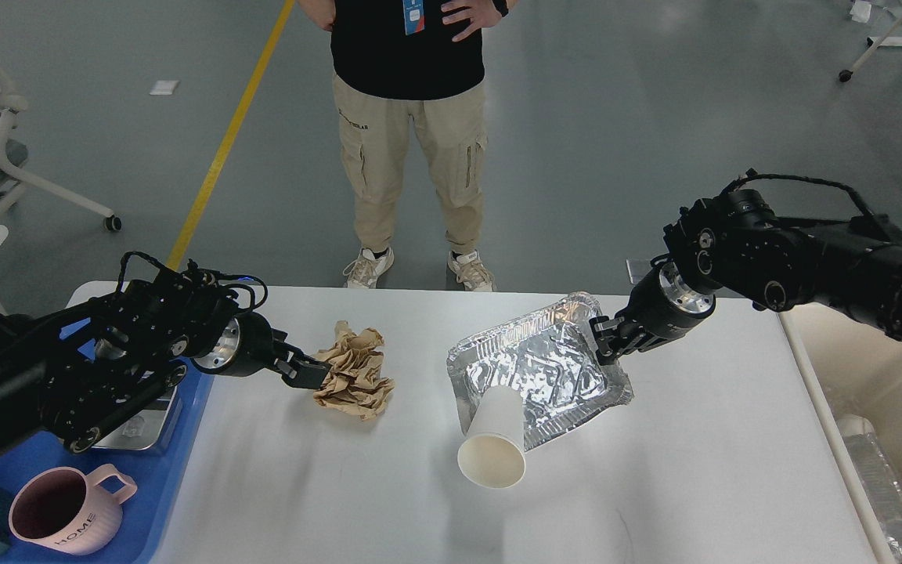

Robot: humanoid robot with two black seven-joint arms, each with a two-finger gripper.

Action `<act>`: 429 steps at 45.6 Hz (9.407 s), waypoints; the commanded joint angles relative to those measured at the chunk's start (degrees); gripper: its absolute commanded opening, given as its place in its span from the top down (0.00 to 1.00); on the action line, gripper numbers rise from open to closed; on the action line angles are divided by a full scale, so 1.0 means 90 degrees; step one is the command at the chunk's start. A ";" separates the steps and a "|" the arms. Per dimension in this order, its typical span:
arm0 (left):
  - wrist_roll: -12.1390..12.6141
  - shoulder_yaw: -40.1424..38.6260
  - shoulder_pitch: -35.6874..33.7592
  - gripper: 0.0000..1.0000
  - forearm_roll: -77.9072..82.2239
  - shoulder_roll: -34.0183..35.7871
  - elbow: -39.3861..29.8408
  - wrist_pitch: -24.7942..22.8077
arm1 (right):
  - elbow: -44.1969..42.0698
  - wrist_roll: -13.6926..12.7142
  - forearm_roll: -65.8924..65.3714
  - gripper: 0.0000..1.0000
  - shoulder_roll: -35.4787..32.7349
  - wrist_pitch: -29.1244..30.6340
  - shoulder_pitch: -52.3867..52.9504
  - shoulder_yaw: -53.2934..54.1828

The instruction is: Tidy desktop

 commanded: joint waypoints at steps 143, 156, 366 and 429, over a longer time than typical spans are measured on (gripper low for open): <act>0.1314 -0.1269 0.0595 0.08 -0.4849 0.1639 -0.1190 0.0970 | 0.0196 0.0000 -0.0010 1.00 -0.0204 -0.0049 0.0035 -0.0009; 0.1960 -0.0362 0.1094 0.08 -0.4714 0.2654 -0.1531 0.0911 | 0.0196 0.0000 -0.0010 1.00 -0.0224 -0.0059 -0.0014 -0.0009; -0.1155 -0.0047 0.0088 1.00 -0.3276 0.3328 -0.3298 0.0580 | 0.0284 0.0000 -0.0010 1.00 -0.0126 -0.0166 0.0035 0.0128; -0.1067 0.0459 -0.2226 0.98 -0.3063 0.1328 -0.2421 -0.0387 | 0.0323 0.0000 -0.0010 1.00 0.0001 -0.0088 0.0230 0.0099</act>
